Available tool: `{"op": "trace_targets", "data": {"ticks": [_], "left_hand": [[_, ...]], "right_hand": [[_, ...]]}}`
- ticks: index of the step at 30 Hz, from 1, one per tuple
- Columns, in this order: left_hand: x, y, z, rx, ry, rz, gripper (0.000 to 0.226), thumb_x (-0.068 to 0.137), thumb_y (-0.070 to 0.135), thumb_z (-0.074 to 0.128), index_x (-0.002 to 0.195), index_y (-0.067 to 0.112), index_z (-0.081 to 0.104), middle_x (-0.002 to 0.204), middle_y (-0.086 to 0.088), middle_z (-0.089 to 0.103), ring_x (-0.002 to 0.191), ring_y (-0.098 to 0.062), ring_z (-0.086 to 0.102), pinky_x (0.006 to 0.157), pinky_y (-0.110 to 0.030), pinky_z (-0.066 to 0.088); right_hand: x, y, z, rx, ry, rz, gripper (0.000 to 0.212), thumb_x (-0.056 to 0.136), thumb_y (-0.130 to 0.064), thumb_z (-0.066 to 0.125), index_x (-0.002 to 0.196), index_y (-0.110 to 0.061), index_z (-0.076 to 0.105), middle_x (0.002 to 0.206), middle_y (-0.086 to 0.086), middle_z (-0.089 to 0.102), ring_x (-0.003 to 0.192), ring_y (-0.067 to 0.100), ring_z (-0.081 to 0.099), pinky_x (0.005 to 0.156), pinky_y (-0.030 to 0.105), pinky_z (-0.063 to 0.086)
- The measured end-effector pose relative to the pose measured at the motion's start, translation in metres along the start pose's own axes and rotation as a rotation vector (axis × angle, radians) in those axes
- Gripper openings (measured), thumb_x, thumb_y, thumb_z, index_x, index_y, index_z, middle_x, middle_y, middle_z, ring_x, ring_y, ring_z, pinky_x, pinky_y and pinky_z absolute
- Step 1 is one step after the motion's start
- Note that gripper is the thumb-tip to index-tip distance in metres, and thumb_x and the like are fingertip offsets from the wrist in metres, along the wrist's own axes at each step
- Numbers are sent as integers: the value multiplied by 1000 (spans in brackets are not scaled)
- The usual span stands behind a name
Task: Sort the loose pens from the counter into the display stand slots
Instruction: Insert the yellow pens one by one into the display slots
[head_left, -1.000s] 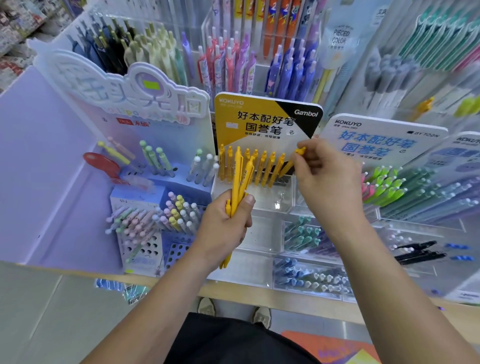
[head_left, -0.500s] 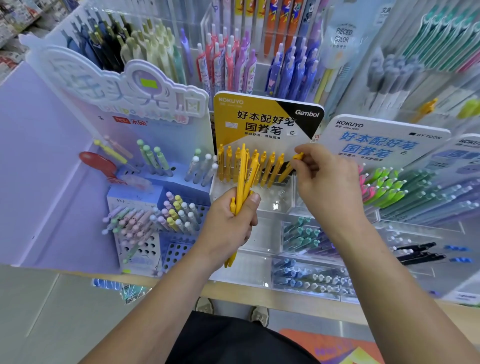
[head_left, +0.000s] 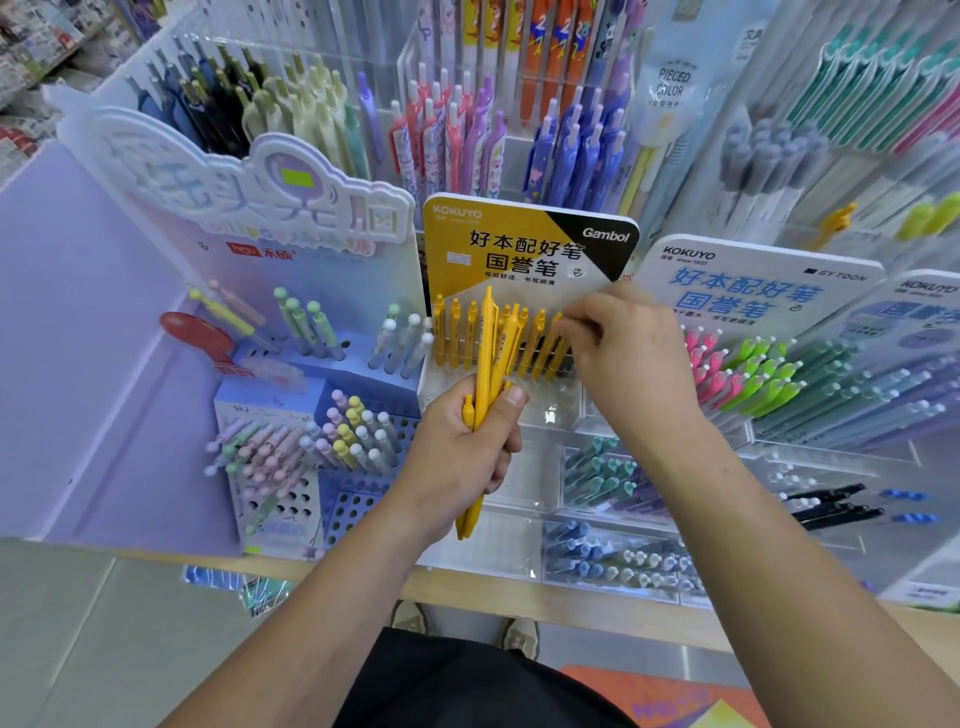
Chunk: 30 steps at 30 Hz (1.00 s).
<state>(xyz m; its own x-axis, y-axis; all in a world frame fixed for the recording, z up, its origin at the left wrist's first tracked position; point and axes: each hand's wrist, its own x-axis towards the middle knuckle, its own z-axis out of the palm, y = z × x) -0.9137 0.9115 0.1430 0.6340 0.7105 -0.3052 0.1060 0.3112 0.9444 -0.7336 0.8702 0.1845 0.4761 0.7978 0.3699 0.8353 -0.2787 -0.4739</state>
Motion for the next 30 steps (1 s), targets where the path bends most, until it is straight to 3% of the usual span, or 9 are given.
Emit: {"op": "trace_targets", "data": {"ticks": [6, 10, 16, 18, 21, 23, 25, 27, 30], "left_hand": [[-1, 2, 0, 7, -3, 0, 28, 105, 35, 61, 112, 8, 63, 72, -6, 60, 58, -20, 47, 46, -27, 40], [-4, 3, 3, 14, -11, -7, 30, 105, 35, 61, 112, 6, 62, 72, -5, 60, 59, -20, 47, 46, -27, 39], [-6, 7, 9, 35, -28, 6, 30, 105, 36, 61, 111, 7, 63, 73, -6, 61, 60, -22, 47, 47, -29, 39], [-6, 9, 12, 28, -34, 16, 29, 106, 36, 60, 112, 7, 63, 73, -7, 61, 59, -23, 46, 46, -30, 39], [-7, 12, 14, 5, -64, 33, 29, 106, 36, 57, 115, 9, 65, 73, -7, 61, 59, -23, 46, 47, -30, 38], [-8, 15, 15, 6, -113, 51, 27, 107, 36, 55, 115, 13, 67, 74, -9, 62, 57, -22, 47, 46, -29, 38], [-9, 16, 17, 17, -176, 64, 25, 107, 37, 54, 113, 17, 67, 75, -11, 63, 54, -21, 50, 46, -29, 40], [-8, 17, 18, 22, -221, 57, 27, 106, 38, 54, 115, 16, 65, 75, -12, 65, 53, -22, 52, 47, -31, 43], [-5, 20, 18, -25, -226, 45, 31, 106, 36, 54, 122, 10, 61, 81, -19, 70, 55, -28, 61, 51, -37, 55]], "right_hand": [[4, 1, -3, 22, -21, 45, 14, 87, -2, 67, 89, -9, 79, 87, 10, 72, 81, 31, 65, 72, 40, 52], [7, -1, -6, 66, -66, 141, 20, 89, -2, 65, 92, -14, 81, 84, 5, 75, 80, 27, 67, 74, 39, 56], [6, -6, -9, 74, -91, 146, 20, 90, -1, 63, 97, -9, 80, 89, 14, 76, 85, 32, 69, 76, 43, 56], [1, -8, -13, 83, -36, 101, 17, 94, -5, 62, 99, -9, 79, 86, 13, 75, 82, 32, 68, 73, 41, 53], [-14, -20, -24, 95, 199, -19, 13, 98, -15, 64, 100, -10, 76, 86, 6, 70, 78, 21, 64, 71, 31, 49], [-24, -30, -33, 232, 184, 60, 15, 98, -24, 67, 107, -16, 75, 85, -1, 69, 75, 9, 63, 69, 18, 48], [-25, -34, -38, 545, -21, 298, 16, 97, -26, 70, 109, -15, 74, 77, -1, 71, 60, 3, 63, 57, 18, 50], [-24, -31, -40, 790, -141, 452, 14, 97, -20, 70, 99, -9, 76, 67, 8, 71, 48, 9, 60, 47, 24, 48], [-18, -26, -43, 845, -123, 453, 12, 97, -16, 70, 86, -12, 75, 69, 14, 73, 58, 21, 67, 49, 29, 50]]}}
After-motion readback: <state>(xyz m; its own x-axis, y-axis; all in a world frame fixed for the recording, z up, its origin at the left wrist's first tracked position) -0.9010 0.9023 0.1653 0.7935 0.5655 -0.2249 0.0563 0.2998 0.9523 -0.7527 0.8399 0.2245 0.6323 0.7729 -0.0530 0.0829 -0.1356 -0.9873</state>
